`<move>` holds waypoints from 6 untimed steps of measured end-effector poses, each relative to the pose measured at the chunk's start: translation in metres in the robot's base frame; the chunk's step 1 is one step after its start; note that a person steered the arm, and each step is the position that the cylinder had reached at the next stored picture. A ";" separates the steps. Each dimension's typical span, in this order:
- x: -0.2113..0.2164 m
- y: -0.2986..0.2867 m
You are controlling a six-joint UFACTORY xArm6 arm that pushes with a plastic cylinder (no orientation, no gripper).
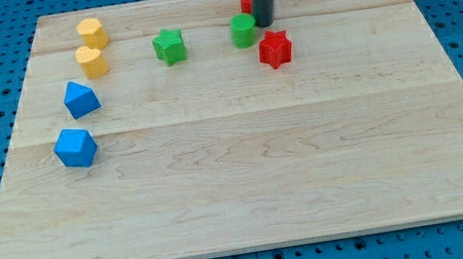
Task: Keep green blocks horizontally left to red star
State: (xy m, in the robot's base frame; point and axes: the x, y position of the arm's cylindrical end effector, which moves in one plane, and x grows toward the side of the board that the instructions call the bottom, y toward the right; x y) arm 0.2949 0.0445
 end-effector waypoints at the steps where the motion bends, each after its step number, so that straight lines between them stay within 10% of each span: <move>1: 0.018 -0.039; 4: -0.052 -0.110; 6: -0.012 -0.111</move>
